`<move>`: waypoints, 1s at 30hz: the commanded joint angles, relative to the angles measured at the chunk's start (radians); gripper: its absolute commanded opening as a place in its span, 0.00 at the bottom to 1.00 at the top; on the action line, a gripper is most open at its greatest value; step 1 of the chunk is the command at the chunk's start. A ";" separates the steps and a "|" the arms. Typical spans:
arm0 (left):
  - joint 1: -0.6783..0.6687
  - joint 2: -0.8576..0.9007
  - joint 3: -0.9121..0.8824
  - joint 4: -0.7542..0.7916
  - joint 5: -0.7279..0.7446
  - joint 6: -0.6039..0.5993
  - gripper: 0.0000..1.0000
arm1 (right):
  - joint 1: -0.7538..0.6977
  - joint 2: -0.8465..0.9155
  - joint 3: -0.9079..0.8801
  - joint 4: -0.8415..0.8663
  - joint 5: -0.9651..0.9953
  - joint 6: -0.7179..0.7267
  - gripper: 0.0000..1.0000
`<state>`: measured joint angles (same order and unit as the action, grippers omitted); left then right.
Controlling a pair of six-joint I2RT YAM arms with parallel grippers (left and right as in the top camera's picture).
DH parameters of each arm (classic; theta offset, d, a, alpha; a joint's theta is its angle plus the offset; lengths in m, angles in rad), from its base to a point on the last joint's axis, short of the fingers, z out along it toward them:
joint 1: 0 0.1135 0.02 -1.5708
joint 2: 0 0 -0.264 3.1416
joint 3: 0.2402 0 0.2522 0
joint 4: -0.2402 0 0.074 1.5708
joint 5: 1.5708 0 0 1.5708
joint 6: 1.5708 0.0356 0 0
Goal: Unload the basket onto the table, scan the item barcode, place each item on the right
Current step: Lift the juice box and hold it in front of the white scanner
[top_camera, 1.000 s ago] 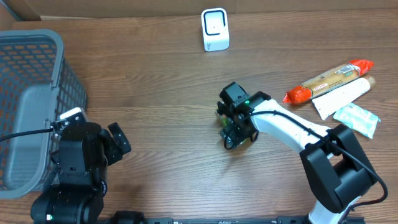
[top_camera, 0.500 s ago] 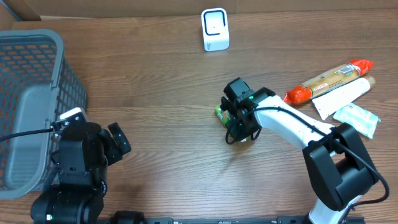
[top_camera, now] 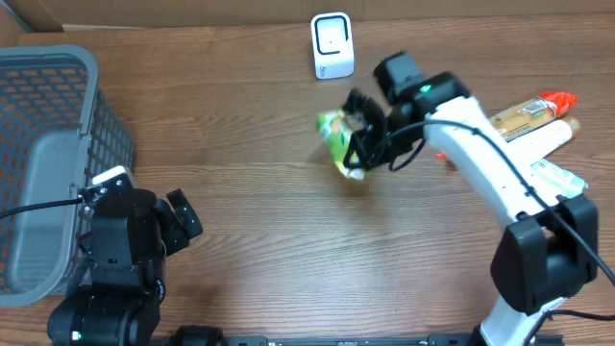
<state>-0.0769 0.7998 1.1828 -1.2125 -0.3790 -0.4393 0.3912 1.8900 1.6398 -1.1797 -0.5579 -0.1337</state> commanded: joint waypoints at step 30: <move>0.003 -0.001 0.000 0.000 -0.013 -0.010 1.00 | -0.169 -0.016 0.235 0.032 -0.452 0.000 0.04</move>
<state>-0.0769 0.7998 1.1828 -1.2125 -0.3790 -0.4393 0.2104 1.8900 1.7977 -1.1534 -1.0805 -0.1959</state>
